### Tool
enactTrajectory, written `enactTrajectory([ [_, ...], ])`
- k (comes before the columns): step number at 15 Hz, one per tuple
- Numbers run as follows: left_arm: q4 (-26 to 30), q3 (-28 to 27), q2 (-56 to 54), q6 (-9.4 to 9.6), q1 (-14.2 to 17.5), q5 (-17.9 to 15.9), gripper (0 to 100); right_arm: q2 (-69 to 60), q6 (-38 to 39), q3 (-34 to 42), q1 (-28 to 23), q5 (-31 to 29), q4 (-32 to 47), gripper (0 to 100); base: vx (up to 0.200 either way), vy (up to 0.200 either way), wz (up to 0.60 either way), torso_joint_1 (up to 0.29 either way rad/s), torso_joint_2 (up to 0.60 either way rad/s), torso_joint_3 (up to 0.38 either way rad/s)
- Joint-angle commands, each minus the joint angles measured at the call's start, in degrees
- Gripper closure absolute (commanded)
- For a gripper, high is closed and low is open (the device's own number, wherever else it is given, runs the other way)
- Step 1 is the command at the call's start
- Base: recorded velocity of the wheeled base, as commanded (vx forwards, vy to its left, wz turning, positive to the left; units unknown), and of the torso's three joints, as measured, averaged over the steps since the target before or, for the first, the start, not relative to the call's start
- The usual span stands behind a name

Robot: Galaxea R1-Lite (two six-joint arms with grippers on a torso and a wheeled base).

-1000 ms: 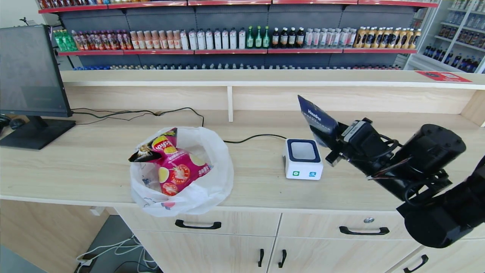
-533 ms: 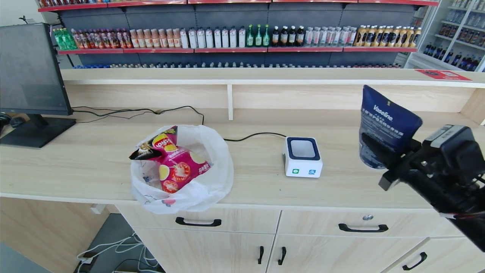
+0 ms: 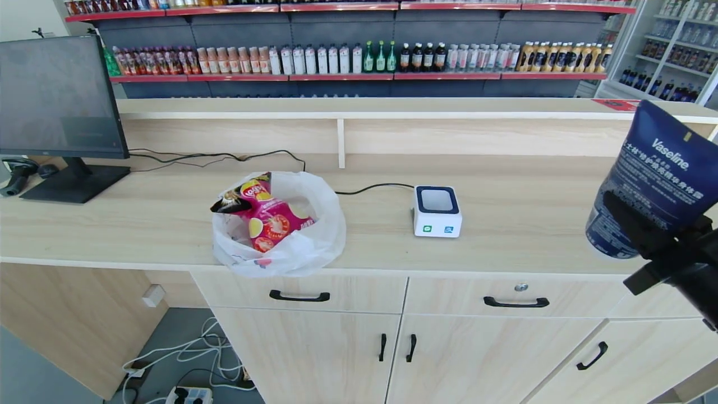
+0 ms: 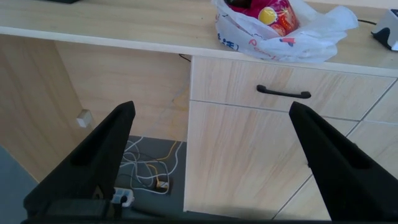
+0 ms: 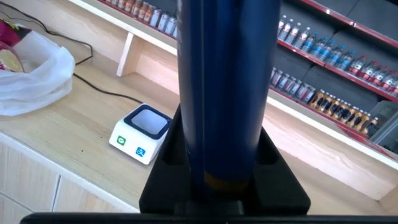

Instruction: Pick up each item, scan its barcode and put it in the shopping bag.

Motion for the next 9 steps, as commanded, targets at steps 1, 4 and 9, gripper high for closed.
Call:
enactTrajectory([
  [1, -0.13, 0.0, 0.02, -0.2, 0.02, 0.12, 0, -1.42, -0.04, 1.01, 0.04, -0.05, -0.2, 100, 0.0, 0.2, 0.0, 0.007, 0.01, -0.002],
  [4, -0.31, 0.0, 0.02, -0.91, 0.02, 0.21, 0, -2.38, -0.04, 3.2, 0.04, -0.05, -0.2, 100, 0.0, 0.2, 0.0, 0.014, 0.01, 0.004],
  [9, -0.39, 0.0, 0.02, -1.44, 0.02, 0.3, 0, -3.09, 0.14, 3.2, 0.04, -0.05, -0.2, 100, 0.0, 0.2, 0.0, 0.0, 0.0, 0.002],
])
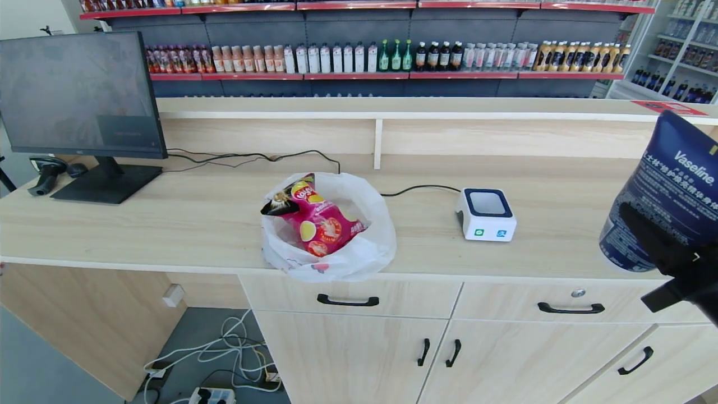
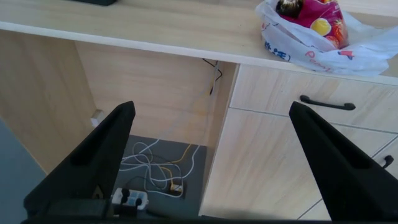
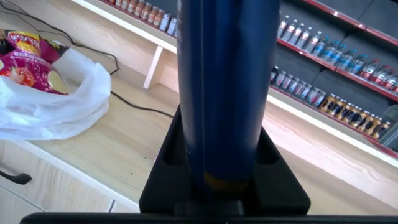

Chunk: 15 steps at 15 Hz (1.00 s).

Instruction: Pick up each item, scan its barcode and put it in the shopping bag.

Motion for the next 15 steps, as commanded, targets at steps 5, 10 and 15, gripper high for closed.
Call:
enactTrajectory([
  [5, -0.02, 0.0, 0.02, 0.24, 0.0, 0.02, 0, 0.41, 1.81, -1.3, 0.04, 0.2, 0.87, 100, 0.0, 0.08, 0.0, 0.0, 0.0, -0.001],
  [10, -0.02, 0.0, 0.02, 0.15, 0.0, 0.02, 0, 0.06, 2.96, -1.13, 0.04, 0.2, 0.87, 100, 0.12, 0.0, 0.0, 0.001, 0.0, 0.0],
  [15, -0.02, 0.0, 0.02, 0.15, 0.0, -0.07, 0, -0.03, 3.22, -0.34, 0.04, 0.2, 0.87, 100, 0.0, 0.0, 0.12, 0.008, 0.01, -0.002],
])
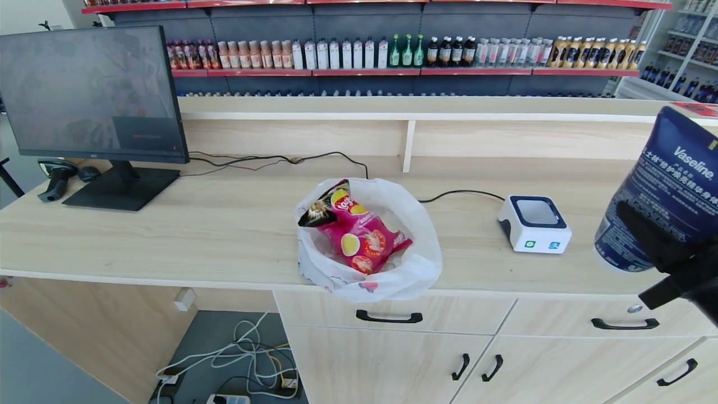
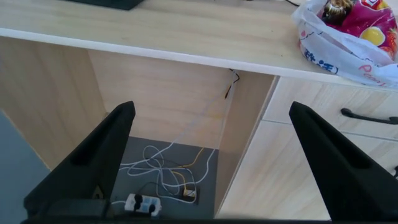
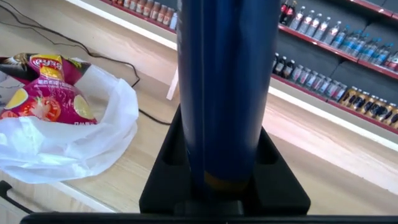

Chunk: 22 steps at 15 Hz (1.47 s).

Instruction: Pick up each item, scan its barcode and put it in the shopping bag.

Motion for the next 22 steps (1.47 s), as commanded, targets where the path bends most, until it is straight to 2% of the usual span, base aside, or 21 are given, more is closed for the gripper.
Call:
enactTrajectory([
  [1, -0.06, 0.0, 0.02, -0.04, 0.0, 0.08, 0, 0.04, 0.32, 0.27, 0.04, -0.05, -0.17, 100, 0.0, 0.0, 0.6, 0.002, 0.0, -0.002],
  [10, -0.06, 0.0, 0.02, 0.05, 0.0, 0.08, 0, -0.04, 2.43, 0.19, 0.04, -0.05, -0.17, 100, 0.0, 0.0, 0.6, -0.003, 0.0, 0.003],
  [11, -0.06, 0.0, 0.02, 0.05, 0.0, -0.01, 0, 0.4, 3.04, 0.27, 0.31, 0.3, -0.08, 100, 0.0, 0.0, 0.0, 0.0, 0.0, 0.0],
  [13, -0.06, 0.0, 0.02, 0.05, 0.0, -0.01, 0, 2.15, 5.59, -0.6, 4.0, -0.05, -0.08, 100, 0.0, 0.0, 0.0, 0.0, 0.0, 0.0],
  [18, -0.06, 0.0, 0.02, 0.05, 0.0, -0.01, 0, 11.56, 11.04, -8.16, 4.0, -0.75, -0.52, 100, 0.0, 0.0, 0.0, 0.0, 0.0, 0.0],
  [20, -0.06, 0.0, 0.02, 0.14, 0.0, -0.01, 0, 15.07, 13.06, -10.36, 3.73, -4.88, -0.61, 100, 0.0, 0.0, 0.0, 0.0, 0.0, 0.0],
  [22, -0.06, 0.0, 0.02, 0.22, 0.0, -0.01, 0, 17.45, 13.33, -11.06, 3.56, -5.68, -0.69, 100, 0.0, 0.0, 0.0, 0.0, 0.0, 0.0],
])
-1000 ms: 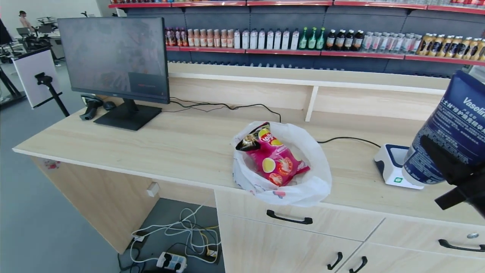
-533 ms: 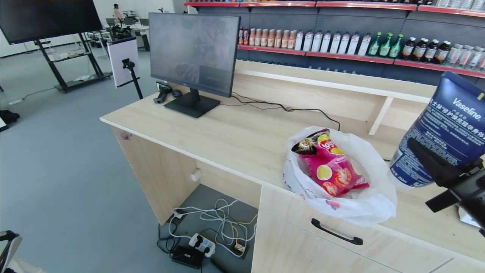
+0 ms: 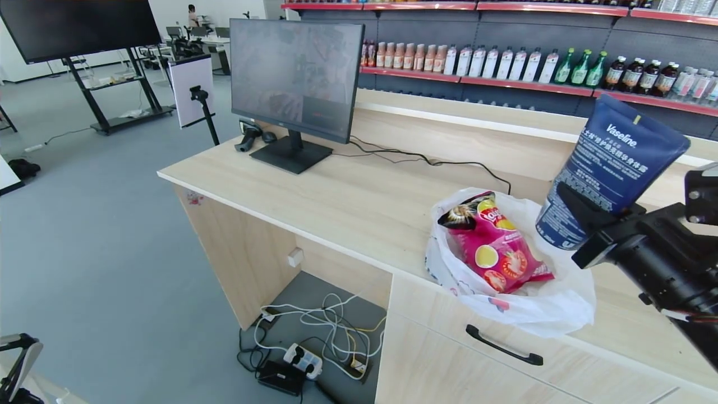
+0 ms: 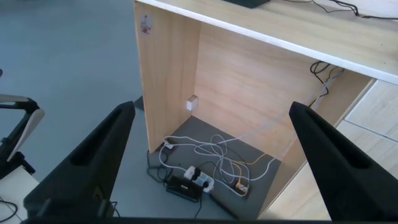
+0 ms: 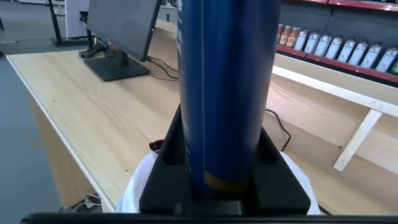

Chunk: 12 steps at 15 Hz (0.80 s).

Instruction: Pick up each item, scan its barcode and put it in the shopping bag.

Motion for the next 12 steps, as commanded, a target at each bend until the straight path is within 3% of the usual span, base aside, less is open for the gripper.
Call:
enactTrajectory([
  [1, -0.02, 0.0, 0.02, -0.02, 0.0, 0.04, 0, 5.28, 0.94, -1.33, -0.99, -1.75, -0.3, 100, 0.0, 0.0, 0.0, 0.0, 0.0, 0.0],
  [8, -0.02, 0.0, 0.02, 0.07, 0.0, 0.04, 0, 14.24, 2.17, -2.83, -4.59, -2.28, -0.3, 100, 0.0, 0.0, 0.0, 0.0, 0.0, 0.0],
  [12, -0.02, 0.0, 0.02, 0.07, 0.0, 0.04, 0, 17.32, 1.64, -4.32, -10.13, -2.28, -0.3, 100, 0.0, 0.0, 0.0, 0.0, 0.0, 0.0],
])
